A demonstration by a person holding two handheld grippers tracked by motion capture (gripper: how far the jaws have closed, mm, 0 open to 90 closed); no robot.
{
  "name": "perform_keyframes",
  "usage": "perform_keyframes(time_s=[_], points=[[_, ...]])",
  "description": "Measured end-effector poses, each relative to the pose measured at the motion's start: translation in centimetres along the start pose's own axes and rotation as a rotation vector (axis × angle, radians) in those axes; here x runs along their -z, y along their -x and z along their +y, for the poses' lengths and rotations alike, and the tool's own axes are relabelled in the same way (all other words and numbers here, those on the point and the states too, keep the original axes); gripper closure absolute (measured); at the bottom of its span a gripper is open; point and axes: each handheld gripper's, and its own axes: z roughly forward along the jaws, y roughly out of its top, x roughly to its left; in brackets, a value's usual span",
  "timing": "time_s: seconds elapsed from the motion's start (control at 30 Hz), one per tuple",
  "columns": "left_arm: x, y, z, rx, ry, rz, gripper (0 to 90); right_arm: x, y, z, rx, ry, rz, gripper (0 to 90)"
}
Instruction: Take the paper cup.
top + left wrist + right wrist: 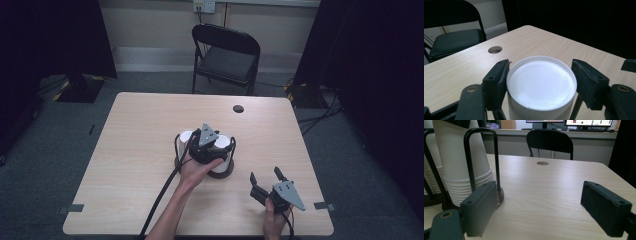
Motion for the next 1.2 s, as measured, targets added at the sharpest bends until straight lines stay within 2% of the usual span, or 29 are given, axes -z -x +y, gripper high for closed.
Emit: perform_keyframes(time_s=[0.13,0.5,0.77,1.0,1.07,1.2], points=[[-0.1,0.1,0.0,-0.011,-0.003,0.001,34.7,0.0,0.0,0.0,0.002,0.003,-0.006,13.4],[0.0,-0.2,0.2,0.029,0.004,-0.005,35.3,0.0,0.0,0.0,0.004,0.002,-0.002,13.4],[0.5,-0.2,0.7,0.051,0.046,-0.001,35.3,0.0,0.0,0.0,0.004,0.001,-0.002,13.4],[1.4,-0.5,1.2,0.099,0.093,-0.006,35.4,0.0,0.0,0.0,0.002,0.002,0.004,13.5],[1.5,-0.6,1.3,0.093,0.097,-0.002,35.4,0.0,0.0,0.0,0.002,0.002,0.006,13.4],[1.6,-0.7,1.3,0.114,0.113,-0.007,35.5,0.0,0.0,0.0,0.001,0.002,0.005,13.4]])
